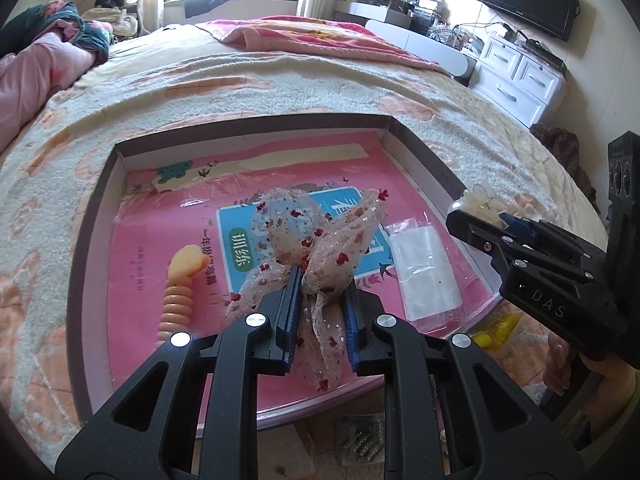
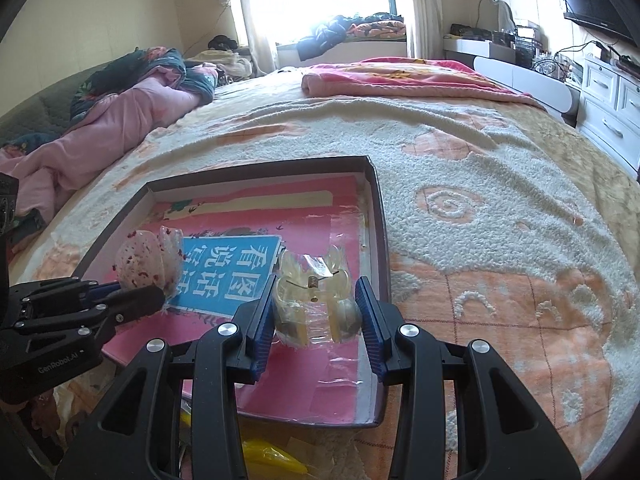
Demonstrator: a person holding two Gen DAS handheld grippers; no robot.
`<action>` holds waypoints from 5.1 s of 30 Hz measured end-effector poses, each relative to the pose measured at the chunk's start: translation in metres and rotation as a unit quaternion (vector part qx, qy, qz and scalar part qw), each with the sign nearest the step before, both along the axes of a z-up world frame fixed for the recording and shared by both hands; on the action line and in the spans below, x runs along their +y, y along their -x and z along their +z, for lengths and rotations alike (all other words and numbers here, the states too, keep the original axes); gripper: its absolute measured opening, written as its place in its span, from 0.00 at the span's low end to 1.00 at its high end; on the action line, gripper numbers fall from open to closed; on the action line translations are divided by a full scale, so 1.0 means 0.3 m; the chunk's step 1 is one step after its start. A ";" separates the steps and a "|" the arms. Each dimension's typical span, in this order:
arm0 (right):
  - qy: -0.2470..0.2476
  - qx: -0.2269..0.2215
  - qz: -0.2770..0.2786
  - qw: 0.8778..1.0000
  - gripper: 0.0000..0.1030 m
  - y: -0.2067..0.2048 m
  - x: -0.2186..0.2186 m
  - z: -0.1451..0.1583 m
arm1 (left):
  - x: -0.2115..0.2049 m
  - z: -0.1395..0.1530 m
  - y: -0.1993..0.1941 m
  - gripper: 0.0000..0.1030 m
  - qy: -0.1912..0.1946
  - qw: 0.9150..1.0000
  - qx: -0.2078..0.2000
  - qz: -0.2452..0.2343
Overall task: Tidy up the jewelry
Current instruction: 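Lower the bow into the box with the left tool while the right tool drops the earring packet inside, then withdraw both open tools from the box back over the bed, then grasp pink fluffy tie with right tool while left tool grasps white-pink claw clip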
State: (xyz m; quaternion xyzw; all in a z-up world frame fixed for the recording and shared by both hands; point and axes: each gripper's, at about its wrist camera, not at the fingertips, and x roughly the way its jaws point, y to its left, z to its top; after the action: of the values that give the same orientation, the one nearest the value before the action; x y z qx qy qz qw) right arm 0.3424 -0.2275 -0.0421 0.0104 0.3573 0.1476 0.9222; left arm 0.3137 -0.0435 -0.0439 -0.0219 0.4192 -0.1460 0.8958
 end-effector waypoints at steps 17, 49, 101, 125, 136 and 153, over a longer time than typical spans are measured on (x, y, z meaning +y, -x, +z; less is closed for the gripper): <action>0.001 -0.008 0.005 1.000 0.41 0.012 0.006 0.001 | -0.006 -0.006 0.003 0.22 -0.001 1.000 0.003 -0.001; -0.011 -0.055 -0.018 0.998 0.84 0.227 -0.038 0.096 | 0.128 0.142 0.199 0.89 0.037 0.995 -0.068 0.068; 0.014 -0.056 0.087 0.995 0.84 0.557 0.154 0.120 | 0.309 0.119 0.571 0.89 0.002 0.990 -0.098 0.101; 0.023 -0.010 0.096 0.995 0.65 0.503 0.180 0.019 | 0.313 -0.020 0.603 0.89 0.014 0.997 -0.045 0.059; 0.024 0.020 0.096 0.995 0.45 0.415 0.186 -0.046 | 0.250 -0.060 0.576 0.67 0.027 0.998 -0.040 0.034; 0.011 0.030 0.095 0.995 0.26 0.430 0.154 -0.062 | 0.239 -0.070 0.581 0.28 0.016 0.999 -0.034 0.031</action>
State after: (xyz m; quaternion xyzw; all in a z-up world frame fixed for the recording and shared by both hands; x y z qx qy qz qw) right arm 0.2135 -0.1814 -0.0608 -0.0287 0.3856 0.2300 0.8931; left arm 0.1395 0.0282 -0.0649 -0.0439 0.3853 -0.1258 0.9131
